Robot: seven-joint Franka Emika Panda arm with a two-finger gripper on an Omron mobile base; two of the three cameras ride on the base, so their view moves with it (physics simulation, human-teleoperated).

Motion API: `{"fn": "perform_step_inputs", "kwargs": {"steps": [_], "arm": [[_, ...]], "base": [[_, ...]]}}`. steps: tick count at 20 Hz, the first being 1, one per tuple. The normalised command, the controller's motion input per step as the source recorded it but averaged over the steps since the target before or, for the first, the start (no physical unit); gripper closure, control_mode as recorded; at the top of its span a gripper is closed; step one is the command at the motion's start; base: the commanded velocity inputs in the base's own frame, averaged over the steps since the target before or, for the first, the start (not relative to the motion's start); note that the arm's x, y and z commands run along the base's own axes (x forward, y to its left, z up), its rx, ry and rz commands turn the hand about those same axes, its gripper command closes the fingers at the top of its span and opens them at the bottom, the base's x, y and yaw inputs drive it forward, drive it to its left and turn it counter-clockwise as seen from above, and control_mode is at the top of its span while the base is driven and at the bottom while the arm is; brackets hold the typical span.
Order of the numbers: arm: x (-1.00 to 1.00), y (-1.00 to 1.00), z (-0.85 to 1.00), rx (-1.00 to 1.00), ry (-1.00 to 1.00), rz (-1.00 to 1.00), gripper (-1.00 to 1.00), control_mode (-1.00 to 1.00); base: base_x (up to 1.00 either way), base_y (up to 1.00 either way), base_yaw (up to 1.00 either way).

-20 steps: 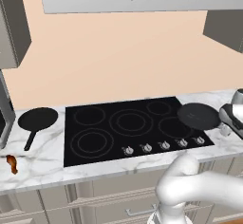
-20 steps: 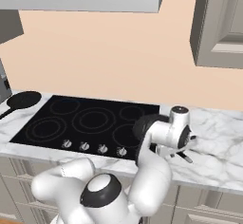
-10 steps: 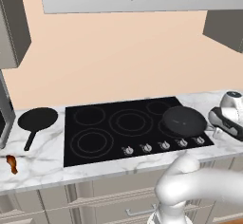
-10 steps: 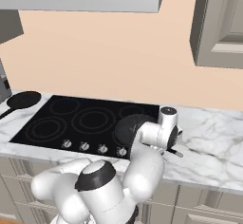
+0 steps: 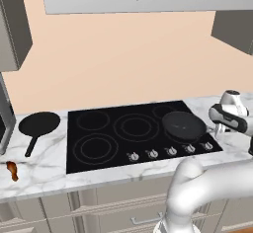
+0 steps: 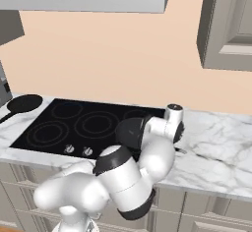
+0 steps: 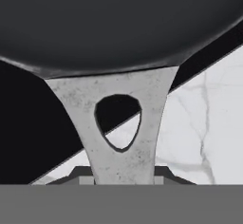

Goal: Place both pans onto different burners. Then place the tomato and the chicken drumstick on different pans.

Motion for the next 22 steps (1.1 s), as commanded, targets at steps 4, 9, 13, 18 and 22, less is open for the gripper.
{"fn": "perform_step_inputs", "kwargs": {"steps": [4,9,13,18,22], "arm": [[0.48,0.09,-0.10,0.01,0.11,0.06,1.00,-1.00],[0.10,0.01,-0.29,0.00,0.01,0.03,1.00,-1.00],[0.01,0.00,-0.36,0.00,0.00,0.01,1.00,-1.00],[0.00,0.00,-0.07,0.00,0.00,0.00,1.00,-1.00],[0.00,0.00,0.00,0.00,0.00,0.00,-1.00,-1.00]], "base": [[0.00,0.00,0.00],[0.00,0.00,0.00],[0.00,0.00,0.00],[0.00,0.00,0.00],[0.00,0.00,0.00]]}}
